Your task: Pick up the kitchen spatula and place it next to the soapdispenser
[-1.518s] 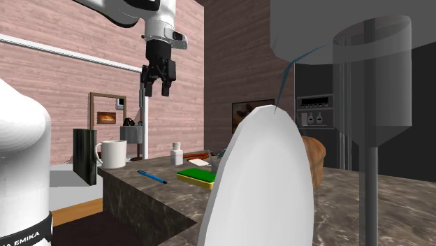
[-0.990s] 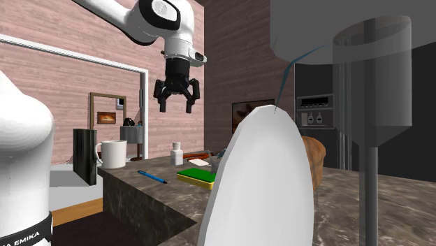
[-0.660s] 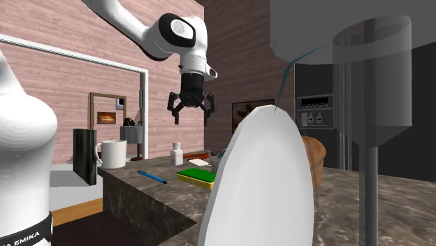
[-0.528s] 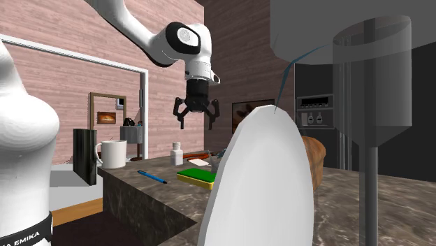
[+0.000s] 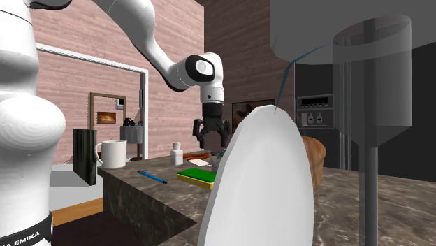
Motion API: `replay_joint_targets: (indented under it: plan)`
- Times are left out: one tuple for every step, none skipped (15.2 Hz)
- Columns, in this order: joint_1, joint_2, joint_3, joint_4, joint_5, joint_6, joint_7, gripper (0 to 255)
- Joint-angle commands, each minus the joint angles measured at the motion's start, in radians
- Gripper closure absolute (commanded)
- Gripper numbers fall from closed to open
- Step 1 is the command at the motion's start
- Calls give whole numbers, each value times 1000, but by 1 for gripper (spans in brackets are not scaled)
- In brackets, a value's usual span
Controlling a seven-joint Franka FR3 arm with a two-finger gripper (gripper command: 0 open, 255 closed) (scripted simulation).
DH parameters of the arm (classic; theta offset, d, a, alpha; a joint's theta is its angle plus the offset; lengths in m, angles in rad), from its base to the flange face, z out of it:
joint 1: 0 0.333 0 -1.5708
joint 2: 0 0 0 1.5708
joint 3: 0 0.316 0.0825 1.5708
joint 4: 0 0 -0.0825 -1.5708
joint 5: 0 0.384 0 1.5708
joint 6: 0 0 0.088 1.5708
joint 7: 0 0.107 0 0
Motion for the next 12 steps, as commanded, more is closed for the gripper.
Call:
replay_joint_targets:
  plan:
    - [19, 78, -6, 39, 19, 46, -128, 0]
    - [27, 114, -4, 54, 29, 69, -185, 0]
    - [29, 133, -2, 63, 35, 81, -215, 0]
    - [28, 140, -2, 57, 38, 94, -217, 0]
    - [27, 148, -2, 51, 41, 108, -220, 0]
    - [26, 156, -3, 45, 44, 121, -222, 0]
    - [25, 165, -3, 40, 47, 135, -225, 0]
    - [24, 173, -4, 34, 50, 148, -227, 0]
    - [23, 182, -4, 29, 54, 161, -230, 0]
    - [23, 191, -4, 24, 58, 175, -233, 0]
    - [22, 196, -4, 22, 60, 182, -234, 0]
    - [22, 196, -4, 22, 60, 182, -234, 0]
